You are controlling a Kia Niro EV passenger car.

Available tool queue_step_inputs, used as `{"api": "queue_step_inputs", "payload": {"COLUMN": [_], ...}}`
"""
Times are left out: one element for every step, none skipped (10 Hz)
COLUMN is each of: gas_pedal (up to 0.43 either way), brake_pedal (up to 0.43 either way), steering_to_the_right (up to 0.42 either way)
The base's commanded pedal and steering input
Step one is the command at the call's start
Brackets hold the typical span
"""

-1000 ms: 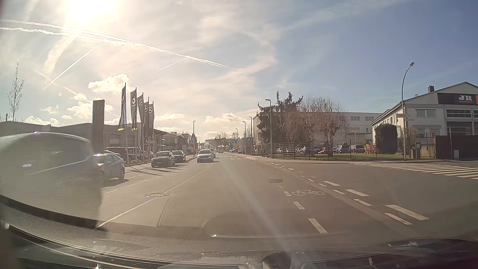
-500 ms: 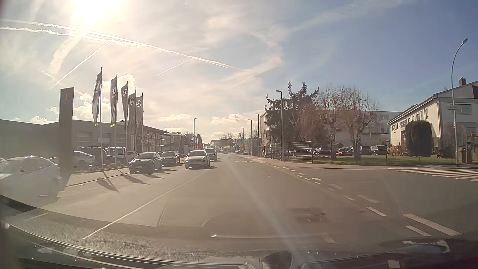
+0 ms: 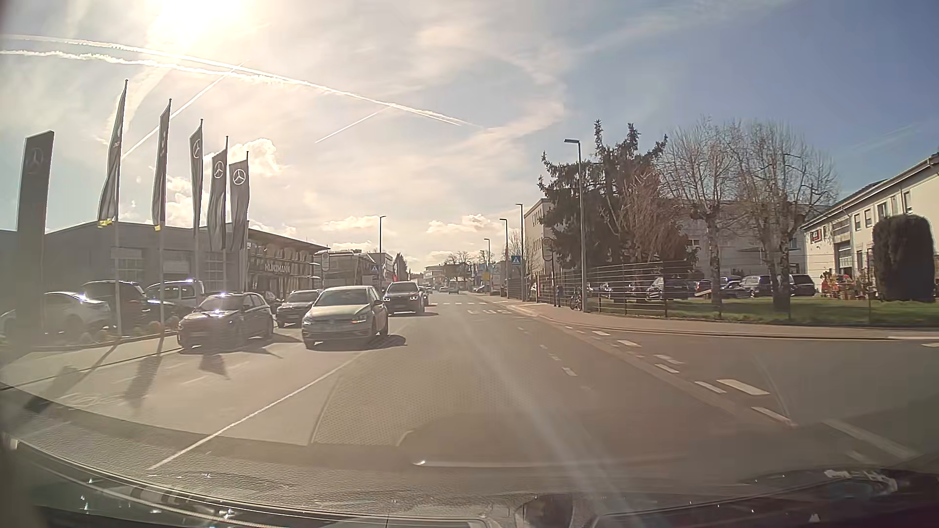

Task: Follow the waypoints while adhering to traffic rules and regulations

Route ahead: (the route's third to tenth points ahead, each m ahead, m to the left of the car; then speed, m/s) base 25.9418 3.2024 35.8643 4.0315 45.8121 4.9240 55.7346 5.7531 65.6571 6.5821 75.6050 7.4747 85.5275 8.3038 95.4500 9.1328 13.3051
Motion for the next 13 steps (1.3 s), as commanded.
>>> {"api": "queue_step_inputs", "payload": {"gas_pedal": [0.087,0.087,0.087,0.087,0.087,0.087,0.087,0.087,0.087,0.087,0.087,0.087,0.087], "brake_pedal": [0.000,0.000,0.000,0.000,0.000,0.000,0.000,0.000,0.000,0.000,0.000,0.000,0.000], "steering_to_the_right": [-0.018,-0.018,-0.018,-0.018,-0.018,-0.018,-0.018,-0.018,-0.018,-0.018,-0.018,-0.018,-0.018]}}
